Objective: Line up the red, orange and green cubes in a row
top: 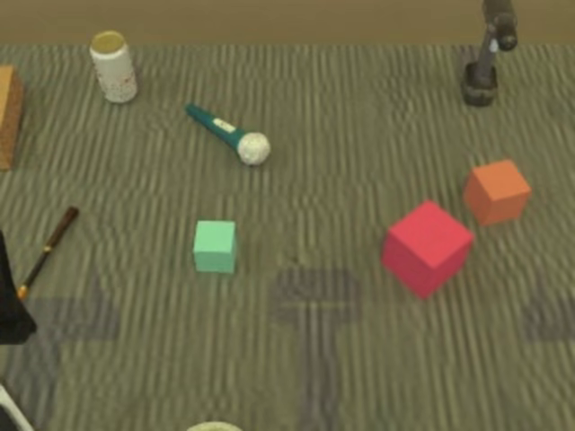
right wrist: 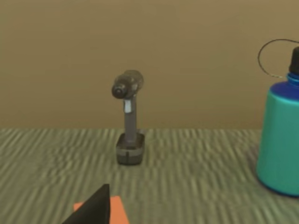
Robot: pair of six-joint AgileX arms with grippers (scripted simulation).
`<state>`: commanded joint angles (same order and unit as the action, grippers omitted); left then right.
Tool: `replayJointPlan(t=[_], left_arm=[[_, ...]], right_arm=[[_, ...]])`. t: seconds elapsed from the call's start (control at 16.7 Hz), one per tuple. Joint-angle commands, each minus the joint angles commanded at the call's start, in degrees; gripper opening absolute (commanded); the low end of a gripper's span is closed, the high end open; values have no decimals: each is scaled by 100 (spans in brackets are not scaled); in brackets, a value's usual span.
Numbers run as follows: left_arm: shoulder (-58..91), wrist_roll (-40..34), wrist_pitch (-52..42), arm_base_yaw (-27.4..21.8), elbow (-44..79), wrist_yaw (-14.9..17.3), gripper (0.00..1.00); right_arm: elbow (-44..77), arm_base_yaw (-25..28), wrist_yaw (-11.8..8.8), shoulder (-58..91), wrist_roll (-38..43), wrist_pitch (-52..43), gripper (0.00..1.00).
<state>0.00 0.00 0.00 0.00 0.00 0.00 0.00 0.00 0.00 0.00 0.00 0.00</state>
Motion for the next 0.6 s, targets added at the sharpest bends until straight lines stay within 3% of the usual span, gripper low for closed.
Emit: replayJointPlan(t=[0.3, 0.6], left_arm=[[352, -89, -231, -104, 349, 9, 100], [2149, -474, -1256, -523, 1989, 8, 100]], right_arm=[[0, 0, 0, 0, 0, 0, 100], [0, 0, 0, 0, 0, 0, 100]])
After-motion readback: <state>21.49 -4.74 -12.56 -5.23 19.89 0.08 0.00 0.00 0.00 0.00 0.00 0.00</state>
